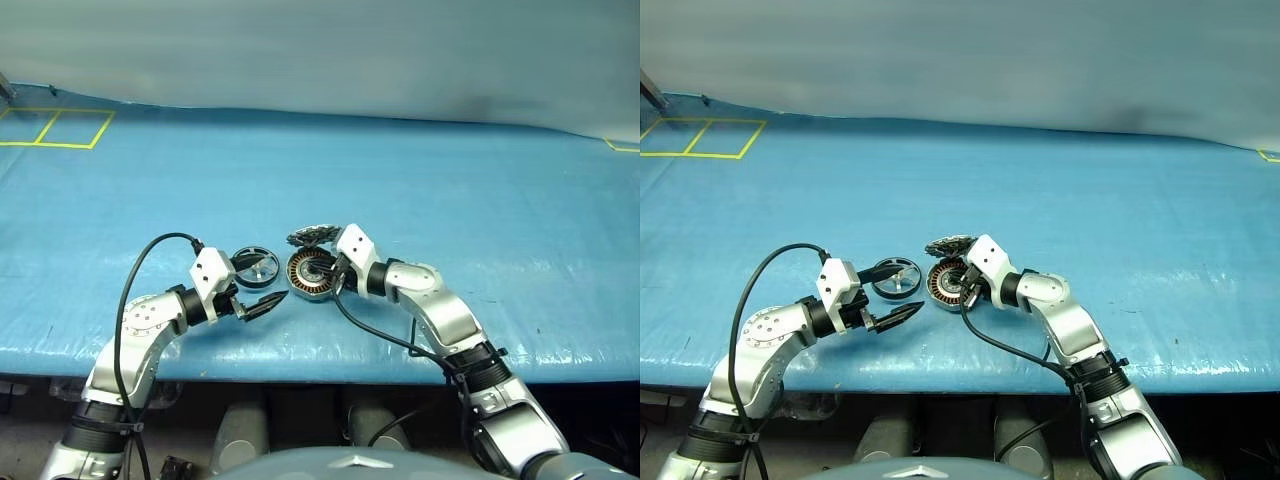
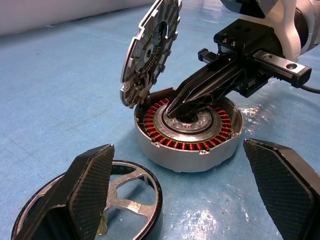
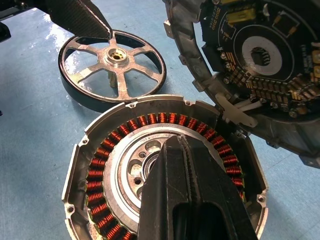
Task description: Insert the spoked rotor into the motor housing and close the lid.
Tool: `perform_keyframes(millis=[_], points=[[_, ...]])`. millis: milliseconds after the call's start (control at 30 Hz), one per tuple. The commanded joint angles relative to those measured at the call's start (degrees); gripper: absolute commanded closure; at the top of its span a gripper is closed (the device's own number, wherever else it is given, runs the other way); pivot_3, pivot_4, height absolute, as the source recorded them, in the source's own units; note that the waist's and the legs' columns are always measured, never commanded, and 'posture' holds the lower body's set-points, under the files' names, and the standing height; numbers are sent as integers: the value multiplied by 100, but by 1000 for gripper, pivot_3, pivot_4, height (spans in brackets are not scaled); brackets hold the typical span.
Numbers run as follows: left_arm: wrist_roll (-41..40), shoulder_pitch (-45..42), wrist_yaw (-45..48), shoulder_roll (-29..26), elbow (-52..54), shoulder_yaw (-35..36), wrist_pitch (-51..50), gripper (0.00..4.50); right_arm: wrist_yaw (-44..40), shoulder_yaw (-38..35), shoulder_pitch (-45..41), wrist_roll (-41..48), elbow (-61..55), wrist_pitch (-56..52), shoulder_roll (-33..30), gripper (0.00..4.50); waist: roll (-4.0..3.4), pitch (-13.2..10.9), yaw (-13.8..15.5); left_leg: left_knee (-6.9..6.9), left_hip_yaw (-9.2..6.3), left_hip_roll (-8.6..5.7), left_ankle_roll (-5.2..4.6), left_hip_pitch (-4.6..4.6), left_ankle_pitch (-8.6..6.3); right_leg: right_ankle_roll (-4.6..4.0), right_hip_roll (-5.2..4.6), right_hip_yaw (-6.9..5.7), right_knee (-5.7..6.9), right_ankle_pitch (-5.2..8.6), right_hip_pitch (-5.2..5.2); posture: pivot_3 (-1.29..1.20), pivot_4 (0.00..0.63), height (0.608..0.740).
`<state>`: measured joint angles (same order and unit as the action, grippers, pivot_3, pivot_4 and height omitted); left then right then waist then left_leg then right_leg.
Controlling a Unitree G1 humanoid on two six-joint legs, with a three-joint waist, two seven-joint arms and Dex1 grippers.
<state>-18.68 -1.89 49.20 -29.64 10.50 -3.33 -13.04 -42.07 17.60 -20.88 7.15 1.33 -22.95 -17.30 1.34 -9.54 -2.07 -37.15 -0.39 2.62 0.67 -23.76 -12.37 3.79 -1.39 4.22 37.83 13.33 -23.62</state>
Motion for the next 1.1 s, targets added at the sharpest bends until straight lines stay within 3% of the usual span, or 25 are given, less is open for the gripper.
perform_keyframes(millis=[33,267,433,733,933,1100], points=[[-101,-60,5,-33,231,128,55,0,35,-176,81,171,-458,-13,39,4472,0,0,0,0,0,0,0,-1,0,0,0,0,0,0,-1,0,150,740],[-251,-391,67,-213,157,341,-214,0,-19,-316,531,381,-1505,-165,-229,4472,0,-1,8,1,-3,0,0,-3,0,1,0,-2,0,0,-2,0,150,740],[-84,-948,273,-701,-85,229,-667,0,16,-476,1086,421,-2141,-169,-623,4472,0,-1,10,1,-2,-1,0,-4,0,1,0,-1,-2,1,-3,0,150,740],[723,-2171,1081,-1516,-724,-538,-695,0,105,-909,2116,544,-2512,-117,-1105,4472,3,-4,2,3,1,-1,0,-8,0,-1,0,0,-4,3,-9,0,150,740],[1914,-3559,2321,-2223,-1255,-1608,-156,0,97,-1050,2387,661,-2789,-369,-1362,4472,6,-7,6,1,-1,1,0,-8,0,-3,5,-1,-1,5,-9,0,150,740],[2635,-4452,2947,-2211,-1703,-2216,272,0,-158,-1021,2349,723,-2859,-411,-1649,4472,8,-8,14,2,2,-1,-1,-12,-1,-2,3,2,-3,6,-11,0,150,740]])
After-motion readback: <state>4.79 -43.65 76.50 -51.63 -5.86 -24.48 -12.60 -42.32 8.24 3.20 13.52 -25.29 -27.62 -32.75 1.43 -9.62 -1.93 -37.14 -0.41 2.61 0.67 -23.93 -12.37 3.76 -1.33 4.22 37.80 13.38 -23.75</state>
